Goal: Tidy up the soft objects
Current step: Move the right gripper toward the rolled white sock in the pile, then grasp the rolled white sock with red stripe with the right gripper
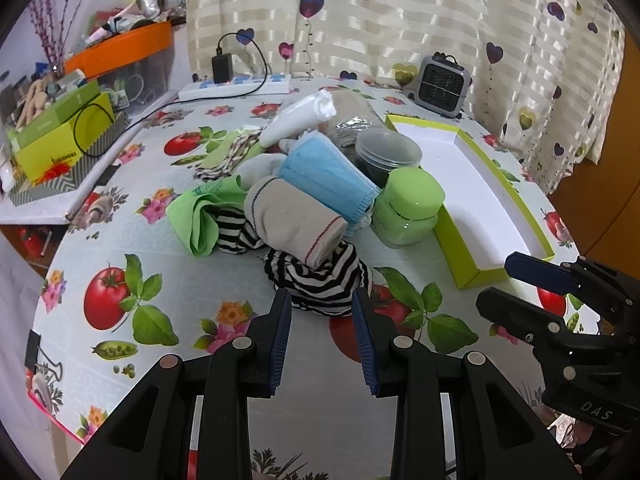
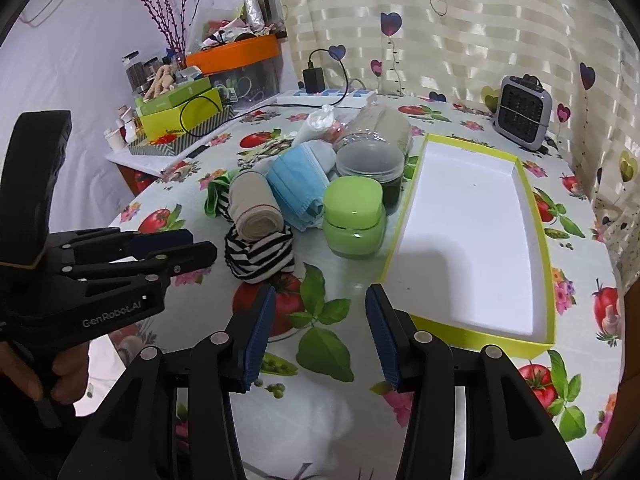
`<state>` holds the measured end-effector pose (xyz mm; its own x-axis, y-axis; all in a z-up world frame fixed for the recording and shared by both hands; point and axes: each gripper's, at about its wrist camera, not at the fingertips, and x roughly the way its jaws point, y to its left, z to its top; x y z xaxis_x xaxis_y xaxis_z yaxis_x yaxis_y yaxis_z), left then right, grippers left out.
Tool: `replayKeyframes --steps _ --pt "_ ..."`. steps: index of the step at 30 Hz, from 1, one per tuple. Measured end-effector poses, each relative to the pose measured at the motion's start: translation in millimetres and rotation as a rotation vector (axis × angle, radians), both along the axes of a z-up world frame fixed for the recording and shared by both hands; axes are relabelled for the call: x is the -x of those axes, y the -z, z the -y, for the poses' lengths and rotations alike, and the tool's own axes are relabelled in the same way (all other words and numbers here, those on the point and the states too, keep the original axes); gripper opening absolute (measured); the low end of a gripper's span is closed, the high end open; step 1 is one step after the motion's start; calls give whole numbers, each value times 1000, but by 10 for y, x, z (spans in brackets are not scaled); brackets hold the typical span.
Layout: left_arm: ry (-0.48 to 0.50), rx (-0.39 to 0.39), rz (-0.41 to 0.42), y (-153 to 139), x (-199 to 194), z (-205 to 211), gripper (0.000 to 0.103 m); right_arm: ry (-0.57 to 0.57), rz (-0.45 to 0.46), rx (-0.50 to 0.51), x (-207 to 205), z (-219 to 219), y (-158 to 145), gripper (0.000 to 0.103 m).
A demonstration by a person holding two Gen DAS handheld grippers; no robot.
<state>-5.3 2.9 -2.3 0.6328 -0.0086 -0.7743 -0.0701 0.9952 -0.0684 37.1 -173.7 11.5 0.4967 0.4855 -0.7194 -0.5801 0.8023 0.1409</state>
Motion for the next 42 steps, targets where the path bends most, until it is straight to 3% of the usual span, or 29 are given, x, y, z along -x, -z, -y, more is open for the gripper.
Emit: replayKeyframes --steps 29,42 --pt "-55 23 -26 115 -74 -328 30 -103 -32 11 -162 -455 74 48" --pt "-96 77 -31 146 -73 -588 30 -176 -4 11 -318 -827 77 48"
